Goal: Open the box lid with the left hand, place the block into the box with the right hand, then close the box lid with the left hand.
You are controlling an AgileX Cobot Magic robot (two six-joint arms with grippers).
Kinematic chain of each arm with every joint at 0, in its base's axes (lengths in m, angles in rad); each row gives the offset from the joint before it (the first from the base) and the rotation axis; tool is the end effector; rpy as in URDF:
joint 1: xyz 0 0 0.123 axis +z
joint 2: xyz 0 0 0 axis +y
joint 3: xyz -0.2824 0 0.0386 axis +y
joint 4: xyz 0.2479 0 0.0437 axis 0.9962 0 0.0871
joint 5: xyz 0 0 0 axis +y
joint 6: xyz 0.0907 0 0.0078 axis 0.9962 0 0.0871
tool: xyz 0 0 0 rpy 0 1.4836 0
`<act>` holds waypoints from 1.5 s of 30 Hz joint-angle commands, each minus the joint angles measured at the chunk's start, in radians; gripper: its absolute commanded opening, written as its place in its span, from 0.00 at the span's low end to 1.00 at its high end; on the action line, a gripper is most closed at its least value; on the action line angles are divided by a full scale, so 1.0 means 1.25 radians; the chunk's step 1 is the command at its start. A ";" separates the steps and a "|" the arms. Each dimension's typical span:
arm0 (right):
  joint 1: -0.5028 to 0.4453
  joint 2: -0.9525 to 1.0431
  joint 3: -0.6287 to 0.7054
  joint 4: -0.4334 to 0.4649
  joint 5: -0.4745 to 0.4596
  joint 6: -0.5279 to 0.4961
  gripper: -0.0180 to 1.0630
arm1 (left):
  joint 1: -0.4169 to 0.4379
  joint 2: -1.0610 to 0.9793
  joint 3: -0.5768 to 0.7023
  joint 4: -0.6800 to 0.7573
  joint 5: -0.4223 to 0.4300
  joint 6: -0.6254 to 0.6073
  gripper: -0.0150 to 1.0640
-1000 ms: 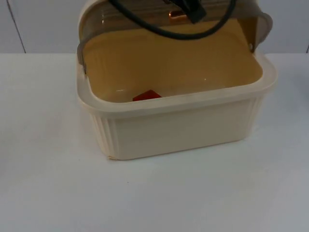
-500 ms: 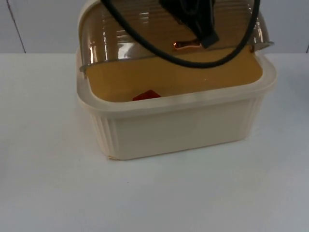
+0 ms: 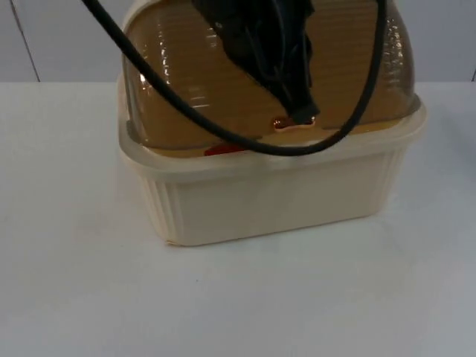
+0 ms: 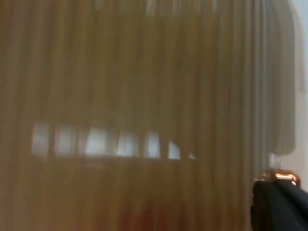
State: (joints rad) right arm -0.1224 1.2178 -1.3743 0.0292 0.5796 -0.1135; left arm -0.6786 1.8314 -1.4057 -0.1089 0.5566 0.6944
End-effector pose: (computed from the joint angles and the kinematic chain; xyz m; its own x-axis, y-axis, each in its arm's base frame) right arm 0.2608 -0.0306 0.4530 -0.3352 -0.0484 -0.9409 0.0776 0.9939 -0.0787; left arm 0.3165 -0.2619 0.2525 -0.1289 0.8301 -0.5426 0.8828 0.3453 0.3184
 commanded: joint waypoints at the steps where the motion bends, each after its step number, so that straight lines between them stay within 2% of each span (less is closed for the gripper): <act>1: 0.006 -0.001 -0.007 0.002 0.000 0.000 0.99 | -0.015 -0.022 0.002 0.004 -0.013 -0.038 0.01; 2: 0.006 -0.001 -0.007 0.002 0.000 0.000 0.99 | -0.029 -0.029 0.002 0.004 -0.017 -0.080 0.01; 6: 0.006 -0.001 -0.007 0.004 0.000 0.000 0.99 | -0.053 -0.044 0.002 0.006 -0.017 -0.114 0.01; 11: 0.006 -0.001 -0.007 0.004 0.000 0.000 0.99 | -0.082 -0.086 0.003 0.006 -0.029 -0.120 0.01; 21: 0.006 -0.001 -0.007 0.004 0.000 0.000 0.99 | -0.080 -0.226 0.003 0.019 -0.075 -0.131 0.01; 25: 0.006 -0.001 -0.007 0.005 0.000 0.000 0.99 | -0.071 -0.309 0.003 0.144 -0.081 -0.232 0.01; 26: 0.006 -0.001 -0.007 0.005 0.000 0.000 0.99 | -0.071 -0.309 0.003 0.144 -0.081 -0.232 0.01; 29: 0.006 -0.001 -0.007 0.008 0.000 0.000 0.99 | -0.016 -0.346 0.003 0.215 -0.101 -0.346 0.01; 31: 0.006 -0.001 -0.007 0.013 0.000 0.000 0.99 | 0.054 -0.365 0.003 0.224 -0.116 -0.395 0.01; 32: 0.006 -0.001 -0.007 0.013 0.000 0.000 0.99 | 0.054 -0.365 0.003 0.224 -0.116 -0.395 0.01; 35: 0.006 -0.001 -0.007 0.031 -0.002 0.000 0.99 | 0.179 -0.382 0.003 0.221 -0.113 -0.459 0.01; 37: 0.006 -0.001 -0.007 0.044 -0.002 0.000 0.99 | 0.267 -0.382 0.003 0.212 -0.094 -0.525 0.01; 38: 0.006 -0.001 -0.007 0.044 -0.002 0.000 0.99 | 0.267 -0.382 0.003 0.212 -0.094 -0.525 0.01; 41: 0.006 -0.001 -0.007 0.044 -0.002 0.000 0.99 | 0.406 -0.382 0.003 0.155 -0.063 -0.584 0.01; 42: 0.006 -0.001 -0.007 0.044 -0.002 0.000 0.99 | 0.441 -0.380 0.003 0.127 -0.051 -0.586 0.01; 43: 0.006 -0.001 -0.007 0.044 -0.002 0.000 0.99 | 0.441 -0.380 0.003 0.127 -0.051 -0.586 0.01; 45: 0.006 -0.001 -0.007 0.044 -0.002 0.000 0.99 | 0.513 -0.379 0.005 0.087 -0.024 -0.586 0.01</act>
State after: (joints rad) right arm -0.1224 1.2178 -1.3743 0.0788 0.5815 -0.1115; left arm -0.0913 1.3613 -1.4057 0.0526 0.5003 -0.0184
